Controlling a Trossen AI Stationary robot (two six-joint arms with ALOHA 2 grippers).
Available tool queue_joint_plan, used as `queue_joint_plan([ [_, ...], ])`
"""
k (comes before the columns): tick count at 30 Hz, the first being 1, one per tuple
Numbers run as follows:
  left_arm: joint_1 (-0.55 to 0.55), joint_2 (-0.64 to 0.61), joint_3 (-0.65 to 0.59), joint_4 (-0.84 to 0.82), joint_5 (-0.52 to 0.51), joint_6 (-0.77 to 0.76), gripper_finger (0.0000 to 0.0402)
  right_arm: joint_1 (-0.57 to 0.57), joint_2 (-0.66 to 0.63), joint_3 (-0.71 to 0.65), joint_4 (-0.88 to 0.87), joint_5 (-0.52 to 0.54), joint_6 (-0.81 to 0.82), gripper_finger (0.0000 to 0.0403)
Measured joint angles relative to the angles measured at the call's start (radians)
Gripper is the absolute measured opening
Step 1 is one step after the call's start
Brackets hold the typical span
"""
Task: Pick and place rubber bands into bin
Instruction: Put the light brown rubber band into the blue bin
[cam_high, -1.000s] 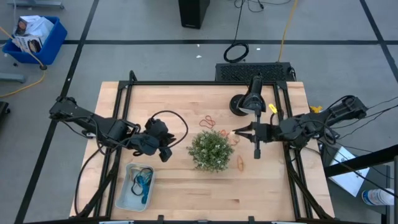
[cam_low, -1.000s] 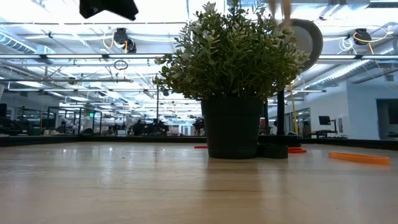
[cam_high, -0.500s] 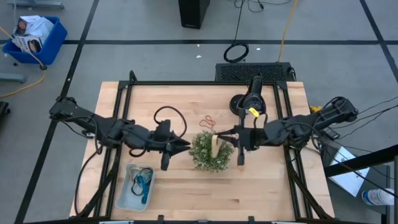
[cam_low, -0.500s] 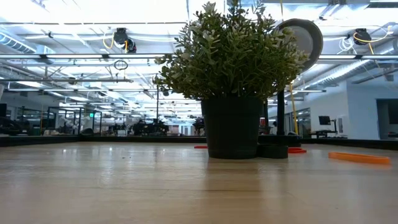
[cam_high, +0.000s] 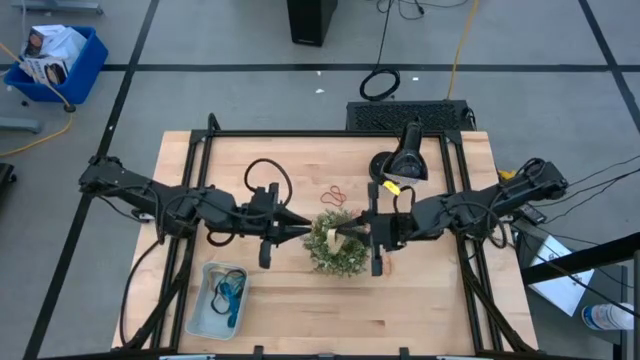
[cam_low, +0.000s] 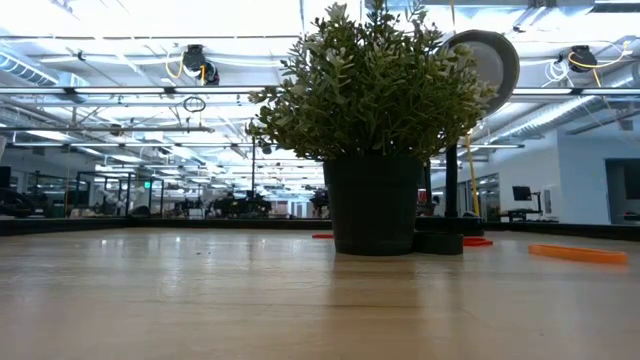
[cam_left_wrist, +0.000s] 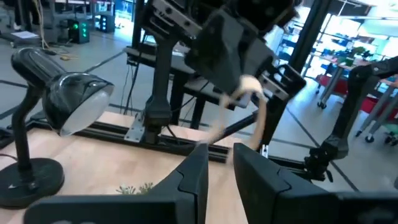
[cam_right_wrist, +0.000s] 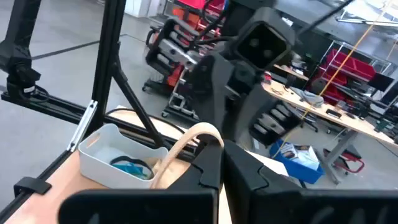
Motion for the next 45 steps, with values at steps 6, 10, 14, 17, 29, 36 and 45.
queue_joint_plan([
  [6, 0.014, 0.045, 0.0, 0.071, 0.129, -0.013, 0.0081, -0.011, 0.039, 0.0, 0.044, -0.003, -0.034, 0.0],
  [10, 0.014, 0.068, 0.0, 0.078, 0.139, -0.004, 0.0081, -0.024, 0.056, 0.0, 0.045, 0.0, -0.035, 0.0],
  [14, 0.015, 0.076, 0.0, 0.082, 0.14, 0.0, 0.0081, -0.035, 0.058, 0.0, 0.046, -0.001, -0.032, 0.0],
  [17, 0.013, 0.078, 0.0, 0.081, 0.166, 0.007, 0.0081, -0.037, 0.058, 0.0, 0.046, -0.001, -0.033, 0.0],
  [29, 0.014, 0.077, 0.0, 0.106, 0.172, 0.114, 0.0081, -0.037, 0.057, 0.0, 0.053, -0.001, -0.033, 0.0],
  [36, 0.024, 0.077, 0.0, 0.107, 0.172, 0.118, 0.0081, -0.037, 0.057, 0.0, 0.052, -0.001, -0.033, 0.0],
  [45, 0.048, 0.077, 0.0, 0.177, 0.194, 0.117, 0.0081, -0.037, 0.058, 0.0, 0.076, -0.001, -0.038, 0.0],
])
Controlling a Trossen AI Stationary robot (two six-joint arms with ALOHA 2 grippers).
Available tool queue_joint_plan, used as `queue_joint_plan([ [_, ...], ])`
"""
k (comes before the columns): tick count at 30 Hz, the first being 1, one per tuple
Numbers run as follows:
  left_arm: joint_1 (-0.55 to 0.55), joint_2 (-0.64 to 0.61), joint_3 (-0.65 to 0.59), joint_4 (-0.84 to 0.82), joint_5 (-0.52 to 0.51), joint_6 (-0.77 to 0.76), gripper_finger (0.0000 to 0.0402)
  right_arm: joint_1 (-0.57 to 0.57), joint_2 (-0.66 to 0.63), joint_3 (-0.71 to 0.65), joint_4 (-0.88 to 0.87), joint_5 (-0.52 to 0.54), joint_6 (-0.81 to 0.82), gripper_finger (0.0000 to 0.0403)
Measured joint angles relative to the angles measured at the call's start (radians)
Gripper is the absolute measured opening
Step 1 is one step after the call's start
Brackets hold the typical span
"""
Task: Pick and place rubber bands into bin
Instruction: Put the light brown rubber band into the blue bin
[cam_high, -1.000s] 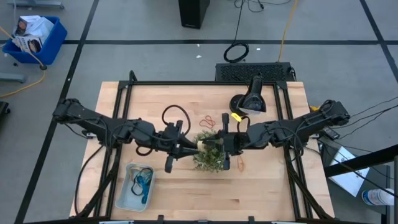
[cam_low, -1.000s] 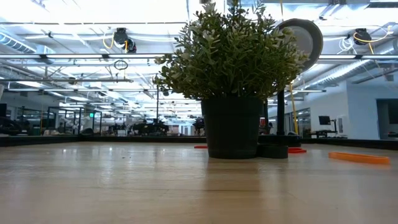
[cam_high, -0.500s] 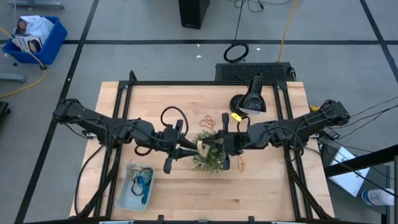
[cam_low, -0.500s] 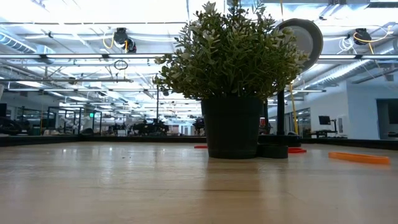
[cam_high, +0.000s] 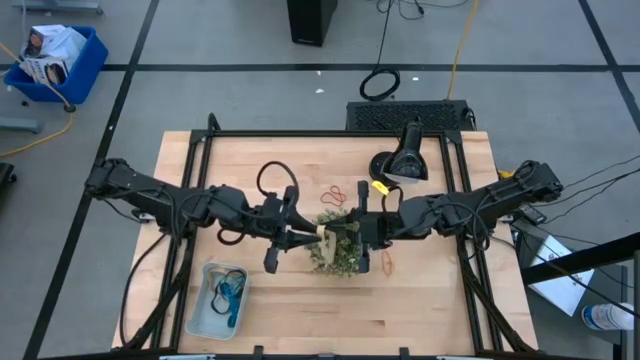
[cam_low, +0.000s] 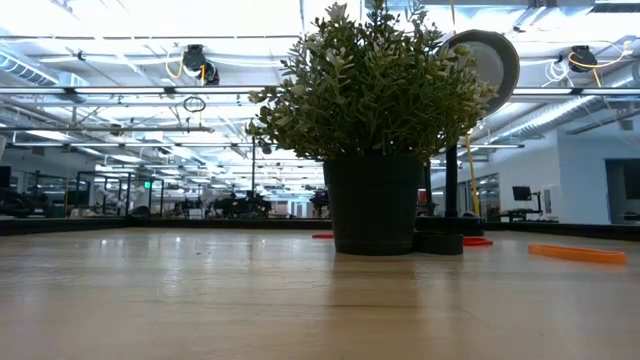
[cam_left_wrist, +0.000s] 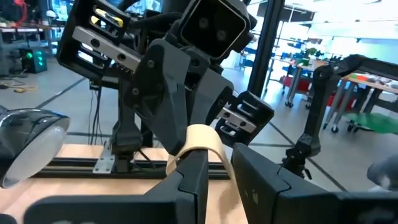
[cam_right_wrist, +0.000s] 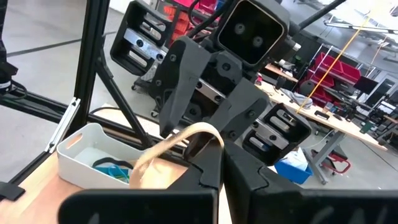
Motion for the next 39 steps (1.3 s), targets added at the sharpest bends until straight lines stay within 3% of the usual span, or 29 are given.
queue_joint_plan([
  [18, 0.026, 0.021, 0.0, 0.007, 0.034, -0.004, 0.0078, -0.005, 0.0, 0.0, 0.022, 0.0, -0.017, 0.0],
  [25, 0.026, 0.021, 0.0, 0.002, 0.036, 0.005, 0.0009, -0.005, 0.0, 0.0, 0.021, 0.0, -0.015, 0.0003],
  [34, 0.026, 0.021, 0.0, -0.03, 0.036, 0.005, 0.0009, -0.004, 0.0, 0.0, 0.003, -0.001, -0.014, 0.0029],
  [39, 0.026, 0.021, 0.0, -0.037, 0.037, 0.008, 0.0006, -0.004, 0.0, 0.0, -0.054, 0.002, -0.014, 0.0072],
])
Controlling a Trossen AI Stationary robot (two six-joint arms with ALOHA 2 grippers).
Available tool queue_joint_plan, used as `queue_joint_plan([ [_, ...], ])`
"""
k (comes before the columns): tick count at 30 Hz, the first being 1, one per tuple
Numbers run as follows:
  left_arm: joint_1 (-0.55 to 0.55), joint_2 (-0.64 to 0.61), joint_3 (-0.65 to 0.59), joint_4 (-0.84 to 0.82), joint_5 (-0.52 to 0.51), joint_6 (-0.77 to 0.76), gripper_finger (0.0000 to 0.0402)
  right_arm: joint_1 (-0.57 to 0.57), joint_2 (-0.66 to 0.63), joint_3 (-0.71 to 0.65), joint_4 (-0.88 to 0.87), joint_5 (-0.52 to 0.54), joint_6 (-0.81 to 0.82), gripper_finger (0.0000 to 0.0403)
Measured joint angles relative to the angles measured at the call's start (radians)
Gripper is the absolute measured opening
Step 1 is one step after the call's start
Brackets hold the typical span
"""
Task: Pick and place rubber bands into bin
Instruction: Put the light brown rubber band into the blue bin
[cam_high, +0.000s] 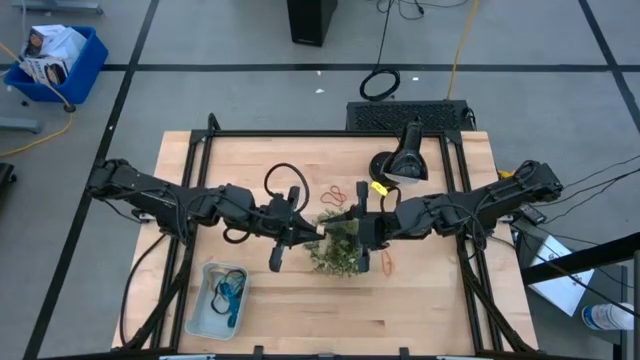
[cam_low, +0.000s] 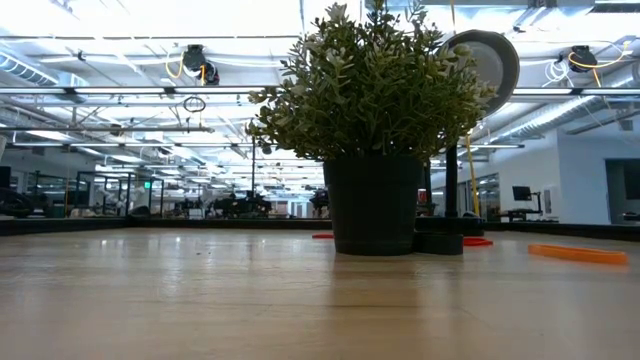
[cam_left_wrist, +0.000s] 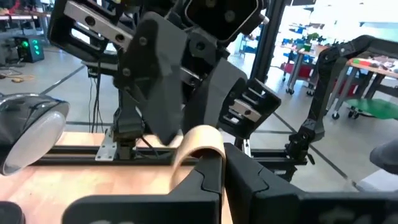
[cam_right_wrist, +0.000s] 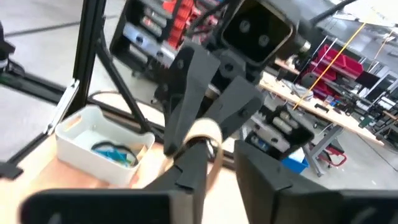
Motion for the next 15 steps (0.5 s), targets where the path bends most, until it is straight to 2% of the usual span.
queue_joint_plan([
  [3, 0.0, 0.0, 0.0, -0.026, -0.026, 0.0, 0.0007, 0.003, -0.001, 0.0, -0.059, 0.038, 0.0, 0.0111],
  [10, 0.0, -0.009, 0.0, -0.078, -0.058, -0.007, 0.0006, 0.047, -0.031, -0.001, -0.155, 0.263, 0.014, 0.0169],
  [15, 0.0, -0.019, 0.0, -0.105, -0.061, -0.043, 0.0008, 0.082, -0.076, -0.001, -0.378, 0.26, 0.181, 0.0175],
])
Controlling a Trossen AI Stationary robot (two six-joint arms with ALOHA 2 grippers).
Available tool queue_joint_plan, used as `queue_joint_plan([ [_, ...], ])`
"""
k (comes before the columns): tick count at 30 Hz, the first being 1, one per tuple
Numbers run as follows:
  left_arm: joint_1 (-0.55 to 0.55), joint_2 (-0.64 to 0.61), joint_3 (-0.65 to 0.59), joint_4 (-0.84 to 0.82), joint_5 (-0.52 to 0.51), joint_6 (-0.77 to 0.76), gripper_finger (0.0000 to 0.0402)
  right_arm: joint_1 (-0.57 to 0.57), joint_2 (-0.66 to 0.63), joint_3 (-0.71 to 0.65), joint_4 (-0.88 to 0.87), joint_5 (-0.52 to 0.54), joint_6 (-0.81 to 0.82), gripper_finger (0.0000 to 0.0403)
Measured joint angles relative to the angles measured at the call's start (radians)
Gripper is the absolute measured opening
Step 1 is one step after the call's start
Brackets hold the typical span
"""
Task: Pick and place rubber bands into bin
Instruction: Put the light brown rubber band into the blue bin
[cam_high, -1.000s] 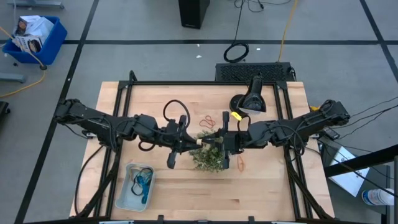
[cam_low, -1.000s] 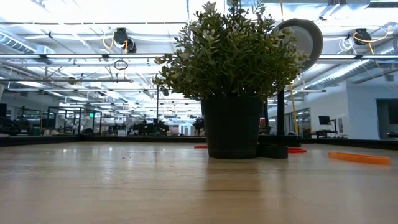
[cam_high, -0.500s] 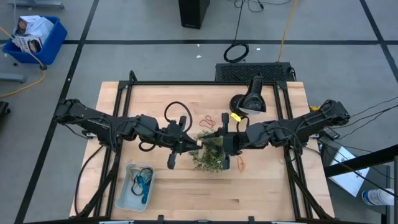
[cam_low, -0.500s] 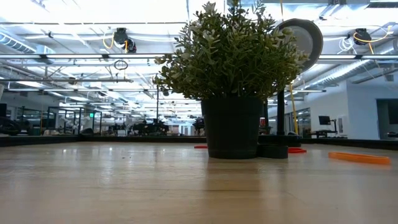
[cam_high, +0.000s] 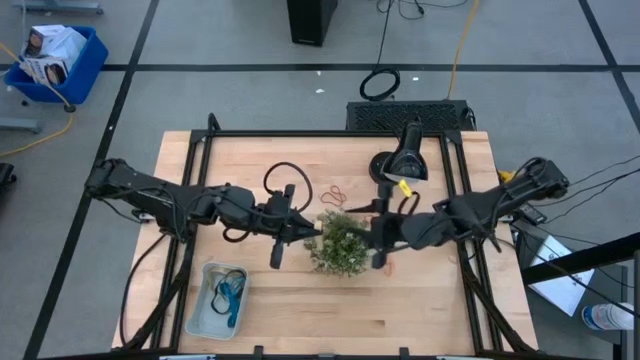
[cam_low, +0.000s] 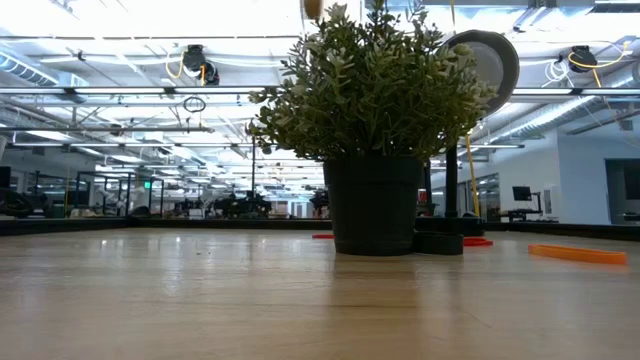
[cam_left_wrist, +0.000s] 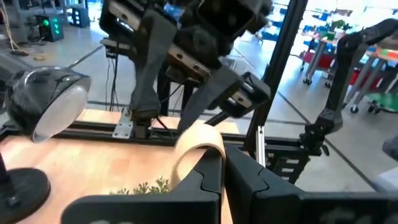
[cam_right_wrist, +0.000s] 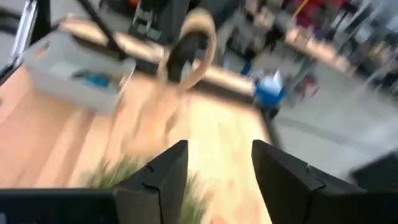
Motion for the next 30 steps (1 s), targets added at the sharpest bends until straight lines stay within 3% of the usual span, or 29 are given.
queue_joint_plan([
  [6, 0.0, -0.02, 0.0, -0.092, -0.001, -0.025, 0.0007, 0.044, -0.019, -0.016, -0.303, -0.001, 0.291, 0.0167],
  [12, -0.001, -0.051, -0.001, -0.21, -0.011, -0.072, 0.0005, 0.077, -0.019, -0.063, -0.455, -0.004, 0.467, 0.0165],
  [15, -0.001, -0.074, 0.001, -0.255, -0.022, -0.119, 0.0008, 0.083, -0.019, -0.082, -0.521, -0.074, 0.55, 0.0165],
  [23, -0.003, -0.139, 0.0, -0.535, -0.086, -0.311, 0.0006, 0.083, -0.019, -0.222, -0.521, -0.366, 0.691, 0.0164],
  [30, -0.003, -0.165, 0.0, -0.841, -0.066, -0.584, 0.0007, 0.082, -0.019, -0.409, -0.496, -0.37, 0.82, 0.0164],
])
